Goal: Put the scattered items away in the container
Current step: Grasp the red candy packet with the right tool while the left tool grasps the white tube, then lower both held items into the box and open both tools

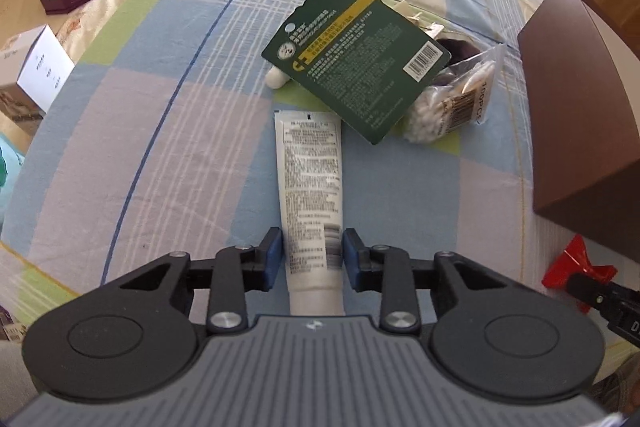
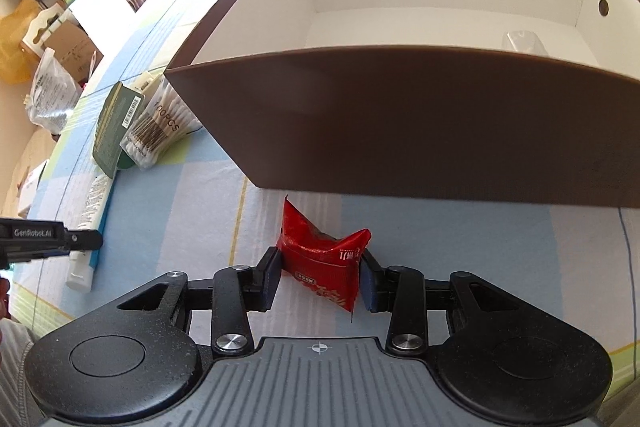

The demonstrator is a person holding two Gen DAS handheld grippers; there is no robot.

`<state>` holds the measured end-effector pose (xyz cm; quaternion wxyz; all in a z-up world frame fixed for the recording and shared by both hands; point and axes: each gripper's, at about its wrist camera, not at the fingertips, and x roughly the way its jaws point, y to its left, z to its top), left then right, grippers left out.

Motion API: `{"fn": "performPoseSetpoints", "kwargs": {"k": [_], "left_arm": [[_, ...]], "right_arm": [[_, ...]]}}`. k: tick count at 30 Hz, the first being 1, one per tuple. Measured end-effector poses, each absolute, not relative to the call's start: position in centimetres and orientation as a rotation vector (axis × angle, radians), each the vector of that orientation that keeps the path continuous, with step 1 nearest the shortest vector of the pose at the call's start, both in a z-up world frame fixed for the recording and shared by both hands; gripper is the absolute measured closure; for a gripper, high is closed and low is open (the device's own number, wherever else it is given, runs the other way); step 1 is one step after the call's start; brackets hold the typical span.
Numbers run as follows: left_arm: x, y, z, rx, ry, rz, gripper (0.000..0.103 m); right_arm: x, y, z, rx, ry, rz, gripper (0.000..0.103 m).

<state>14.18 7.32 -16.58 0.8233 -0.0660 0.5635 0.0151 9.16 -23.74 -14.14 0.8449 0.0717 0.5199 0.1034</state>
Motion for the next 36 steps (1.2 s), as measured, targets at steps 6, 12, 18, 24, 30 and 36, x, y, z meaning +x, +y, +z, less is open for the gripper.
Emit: {"fn": "performPoseSetpoints", "kwargs": {"k": [6,12,18,24,30,36], "left_arm": [[14.3,6.0,-16.8,-0.025,1.184,0.008,0.074],[12.6,6.3,-15.8,-0.058,1.19,-0.037,0.076],[11.2,5.6,-12.6,-0.053,1.125,-0.094,0.076],[10.2,3.9,-9.9,-0.043,1.08,-0.145,0.076],[9.5,1.4,-6.8,-0.04,1.015,-0.225,0.076],[9.8,-2.1,-3.7,-0.021,0.946,-0.323,0.076]], "right_arm": [[9.9,-22.9,-14.7,0.116,1.081,0.224,0.061],[9.3,-22.2,-13.9,0.054,1.068,0.289,0.063],[8.3,-22.8,-12.1,0.055,1.034,0.331,0.064],[7.0,-24.2,-10.1,0.093,1.0,0.338,0.064],[5.8,-25.6,-7.6,0.131,0.932,0.317,0.064],[5.6,-28.2,-4.3,0.157,0.857,0.271,0.064]]}}
